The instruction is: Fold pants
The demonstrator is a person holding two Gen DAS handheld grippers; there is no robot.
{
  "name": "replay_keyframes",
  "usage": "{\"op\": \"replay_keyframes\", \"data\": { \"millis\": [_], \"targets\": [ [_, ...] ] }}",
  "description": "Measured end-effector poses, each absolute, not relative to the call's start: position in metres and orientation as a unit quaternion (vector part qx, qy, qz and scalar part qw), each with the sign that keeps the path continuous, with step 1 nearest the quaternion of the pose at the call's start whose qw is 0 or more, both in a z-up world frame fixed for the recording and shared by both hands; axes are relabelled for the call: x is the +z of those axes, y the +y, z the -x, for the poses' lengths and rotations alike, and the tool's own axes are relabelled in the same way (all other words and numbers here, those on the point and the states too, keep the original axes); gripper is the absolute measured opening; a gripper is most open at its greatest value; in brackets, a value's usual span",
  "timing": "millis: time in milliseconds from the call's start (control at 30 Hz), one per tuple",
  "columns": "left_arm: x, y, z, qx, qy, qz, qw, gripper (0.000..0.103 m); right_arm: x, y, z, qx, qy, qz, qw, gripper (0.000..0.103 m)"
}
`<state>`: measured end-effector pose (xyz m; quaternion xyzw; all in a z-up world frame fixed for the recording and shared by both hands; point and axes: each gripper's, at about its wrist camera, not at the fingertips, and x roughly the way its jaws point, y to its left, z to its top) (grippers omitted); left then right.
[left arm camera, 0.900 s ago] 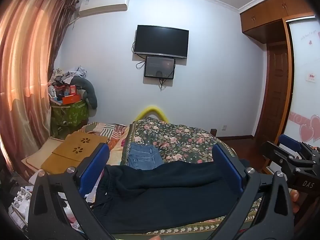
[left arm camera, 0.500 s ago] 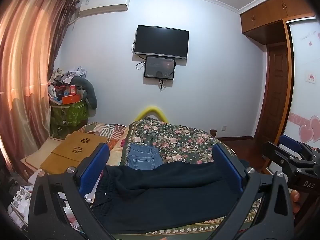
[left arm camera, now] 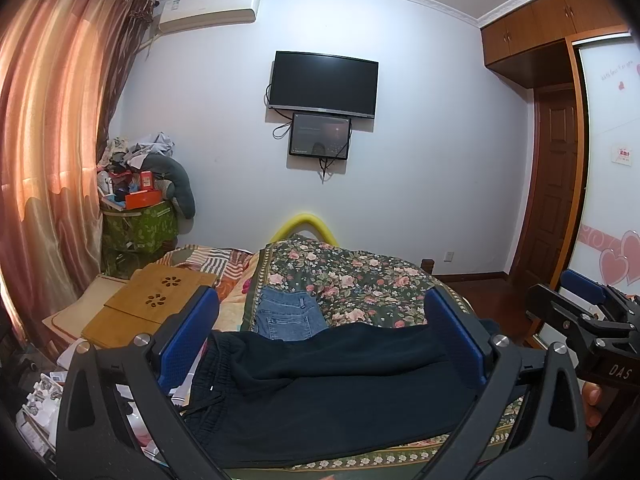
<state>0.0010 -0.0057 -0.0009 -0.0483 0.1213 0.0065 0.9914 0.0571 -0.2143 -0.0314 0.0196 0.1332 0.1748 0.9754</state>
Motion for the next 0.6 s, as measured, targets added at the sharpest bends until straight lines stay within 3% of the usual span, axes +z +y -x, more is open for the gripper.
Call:
{"op": "replay_keyframes", "data": {
  "millis": [600],
  "targets": [
    [-0.0022,-0.0038,-0.0026,0.005,0.123,0.05,0.991,0.103,-0.0303,-0.2142,-0.0557,0.174,0.133,-0.019,0.975,0.102]
  ]
}}
